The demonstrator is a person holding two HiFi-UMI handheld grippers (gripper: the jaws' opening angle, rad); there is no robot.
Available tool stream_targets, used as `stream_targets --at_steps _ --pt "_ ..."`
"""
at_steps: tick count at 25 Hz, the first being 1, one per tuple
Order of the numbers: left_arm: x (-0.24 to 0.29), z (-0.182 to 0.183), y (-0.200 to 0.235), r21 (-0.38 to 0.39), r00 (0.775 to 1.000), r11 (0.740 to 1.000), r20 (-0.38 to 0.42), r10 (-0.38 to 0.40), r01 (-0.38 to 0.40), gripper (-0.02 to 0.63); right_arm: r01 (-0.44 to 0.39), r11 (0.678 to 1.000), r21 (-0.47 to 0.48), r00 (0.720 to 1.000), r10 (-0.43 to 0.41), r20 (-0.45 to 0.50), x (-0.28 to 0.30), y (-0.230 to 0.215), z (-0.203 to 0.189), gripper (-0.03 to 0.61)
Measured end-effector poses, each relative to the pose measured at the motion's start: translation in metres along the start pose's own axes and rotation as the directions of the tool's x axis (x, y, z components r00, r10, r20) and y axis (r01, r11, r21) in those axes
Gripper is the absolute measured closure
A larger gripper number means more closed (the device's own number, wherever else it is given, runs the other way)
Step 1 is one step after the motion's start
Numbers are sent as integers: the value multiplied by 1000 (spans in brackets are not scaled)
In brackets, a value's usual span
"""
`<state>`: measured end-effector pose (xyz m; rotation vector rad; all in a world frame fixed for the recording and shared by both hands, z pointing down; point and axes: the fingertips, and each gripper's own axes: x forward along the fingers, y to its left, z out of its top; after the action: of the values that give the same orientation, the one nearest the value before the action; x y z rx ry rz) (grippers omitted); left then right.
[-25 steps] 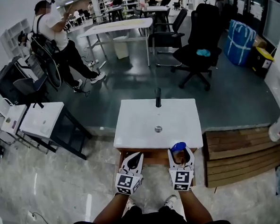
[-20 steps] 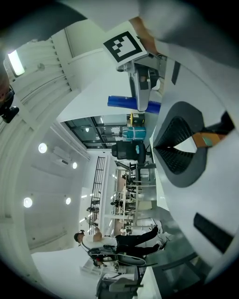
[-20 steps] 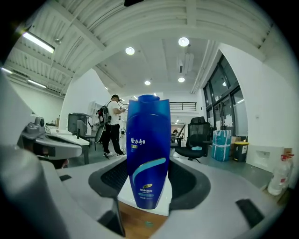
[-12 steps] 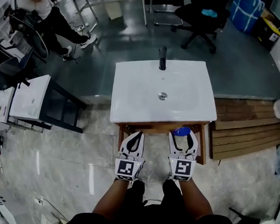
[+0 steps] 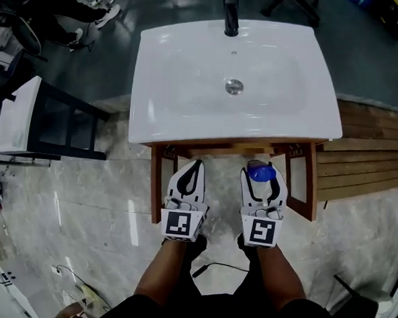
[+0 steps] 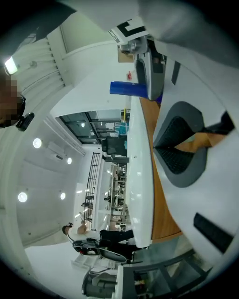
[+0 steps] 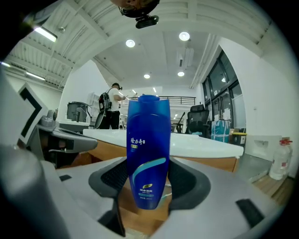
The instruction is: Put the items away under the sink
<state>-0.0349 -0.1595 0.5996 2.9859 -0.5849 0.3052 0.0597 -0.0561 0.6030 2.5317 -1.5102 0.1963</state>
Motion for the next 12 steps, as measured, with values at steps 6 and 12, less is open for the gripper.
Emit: stream_targets --at_steps 6,12 --pt "16 -84 10 -5 1000 1000 11 15 -15 598 11 1000 18 1000 -12 19 16 14 -76 307" --pt "41 -170 18 2 999 999 8 36 -36 598 -2 1000 24 1000 1 23 38 28 -158 307"
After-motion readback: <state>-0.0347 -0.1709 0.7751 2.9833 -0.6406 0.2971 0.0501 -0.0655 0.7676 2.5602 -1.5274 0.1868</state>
